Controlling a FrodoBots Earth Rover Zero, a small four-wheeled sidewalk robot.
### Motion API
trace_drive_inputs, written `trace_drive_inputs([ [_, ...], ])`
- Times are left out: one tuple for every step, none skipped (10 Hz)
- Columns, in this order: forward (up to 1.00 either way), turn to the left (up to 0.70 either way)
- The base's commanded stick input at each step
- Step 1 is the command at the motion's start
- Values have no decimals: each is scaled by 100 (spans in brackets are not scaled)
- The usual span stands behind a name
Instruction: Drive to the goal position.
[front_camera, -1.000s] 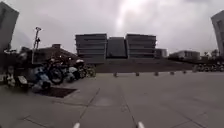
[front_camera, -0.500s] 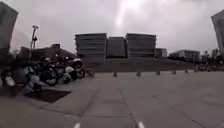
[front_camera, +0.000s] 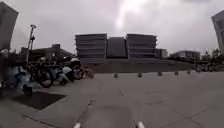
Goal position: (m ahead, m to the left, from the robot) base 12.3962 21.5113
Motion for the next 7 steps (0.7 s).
trace_drive_inputs([
  [70, 0],
  [70, 0],
  [70, 20],
  [70, 13],
  [70, 0],
  [70, 0],
  [70, 0],
])
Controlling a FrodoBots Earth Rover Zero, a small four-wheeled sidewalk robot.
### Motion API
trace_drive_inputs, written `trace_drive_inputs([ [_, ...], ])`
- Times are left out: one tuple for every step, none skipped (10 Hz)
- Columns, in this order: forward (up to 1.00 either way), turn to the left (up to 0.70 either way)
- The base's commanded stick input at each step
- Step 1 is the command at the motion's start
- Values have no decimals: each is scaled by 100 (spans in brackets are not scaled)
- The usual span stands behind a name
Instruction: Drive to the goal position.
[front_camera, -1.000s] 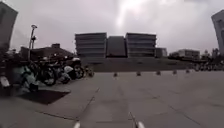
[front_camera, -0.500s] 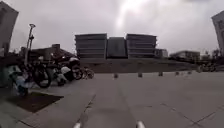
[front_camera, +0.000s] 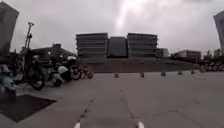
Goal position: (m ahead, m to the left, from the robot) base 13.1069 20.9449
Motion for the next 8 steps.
trace_drive_inputs([
  [70, 0],
  [70, 0],
  [70, 0],
  [70, 0],
  [70, 0],
  [70, 0],
  [70, 0],
  [70, 0],
])
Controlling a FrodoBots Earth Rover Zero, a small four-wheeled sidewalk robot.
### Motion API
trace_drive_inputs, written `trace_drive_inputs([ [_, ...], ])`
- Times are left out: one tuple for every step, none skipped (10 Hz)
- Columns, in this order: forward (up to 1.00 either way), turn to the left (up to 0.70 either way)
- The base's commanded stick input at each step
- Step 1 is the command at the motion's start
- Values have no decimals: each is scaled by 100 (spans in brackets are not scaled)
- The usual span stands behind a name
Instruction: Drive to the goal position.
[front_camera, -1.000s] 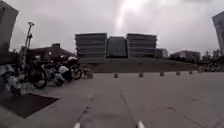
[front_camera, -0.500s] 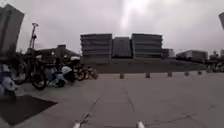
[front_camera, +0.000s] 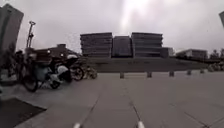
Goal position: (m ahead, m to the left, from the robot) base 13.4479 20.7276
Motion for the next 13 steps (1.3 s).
trace_drive_inputs([
  [70, 0],
  [70, 0],
  [70, 0],
  [70, 0],
  [70, 0],
  [70, 0],
  [70, 0],
  [70, 0],
  [70, 0],
  [70, 0],
  [70, 0],
  [70, 0],
  [70, 0],
])
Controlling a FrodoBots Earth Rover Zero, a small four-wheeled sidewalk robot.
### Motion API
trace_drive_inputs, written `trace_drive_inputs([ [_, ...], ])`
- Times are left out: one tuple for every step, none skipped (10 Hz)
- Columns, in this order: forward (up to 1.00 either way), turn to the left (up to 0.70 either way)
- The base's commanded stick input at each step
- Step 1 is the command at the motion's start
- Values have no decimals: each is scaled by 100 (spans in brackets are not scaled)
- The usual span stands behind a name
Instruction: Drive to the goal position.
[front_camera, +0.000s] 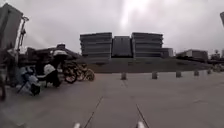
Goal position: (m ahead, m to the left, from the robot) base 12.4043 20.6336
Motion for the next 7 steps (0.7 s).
trace_drive_inputs([
  [70, 0],
  [70, 0],
  [70, 0],
  [70, 0],
  [70, 0],
  [70, 0],
  [70, 0],
])
